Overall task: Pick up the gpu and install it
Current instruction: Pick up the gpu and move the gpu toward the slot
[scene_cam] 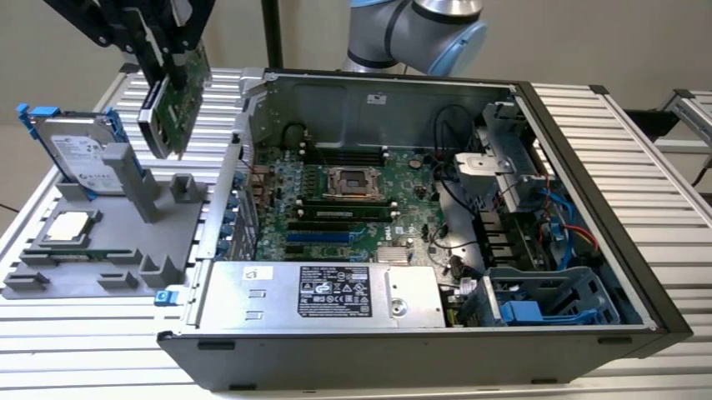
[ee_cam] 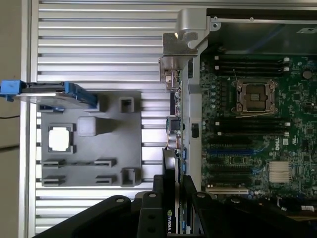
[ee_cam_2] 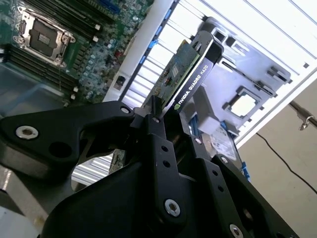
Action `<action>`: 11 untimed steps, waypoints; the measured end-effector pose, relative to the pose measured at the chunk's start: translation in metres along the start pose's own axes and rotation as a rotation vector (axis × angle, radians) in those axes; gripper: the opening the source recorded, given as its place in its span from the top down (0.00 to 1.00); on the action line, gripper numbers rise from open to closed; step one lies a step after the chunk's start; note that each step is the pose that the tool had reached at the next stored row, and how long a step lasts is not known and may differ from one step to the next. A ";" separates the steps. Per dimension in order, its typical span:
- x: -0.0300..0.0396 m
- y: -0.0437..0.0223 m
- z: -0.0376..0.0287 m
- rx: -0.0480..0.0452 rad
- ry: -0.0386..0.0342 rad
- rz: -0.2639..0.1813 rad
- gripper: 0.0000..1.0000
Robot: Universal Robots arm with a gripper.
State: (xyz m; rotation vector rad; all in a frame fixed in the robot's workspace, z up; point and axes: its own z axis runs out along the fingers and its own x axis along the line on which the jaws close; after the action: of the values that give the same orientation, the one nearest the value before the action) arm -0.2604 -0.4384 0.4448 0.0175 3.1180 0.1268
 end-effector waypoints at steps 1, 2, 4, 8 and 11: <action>-0.0007 0.0001 0.0000 0.0000 0.0000 0.000 1.00; -0.0014 0.0001 0.0000 0.0000 0.0000 0.000 1.00; -0.0026 0.0003 0.0000 0.0001 0.0001 0.000 1.00; -0.0054 0.0004 0.0001 0.0001 0.0000 0.000 1.00; -0.0074 0.0006 0.0001 0.0001 0.0001 0.000 1.00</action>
State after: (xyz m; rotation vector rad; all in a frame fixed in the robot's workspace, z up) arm -0.2530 -0.4379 0.4448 0.0174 3.1181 0.1267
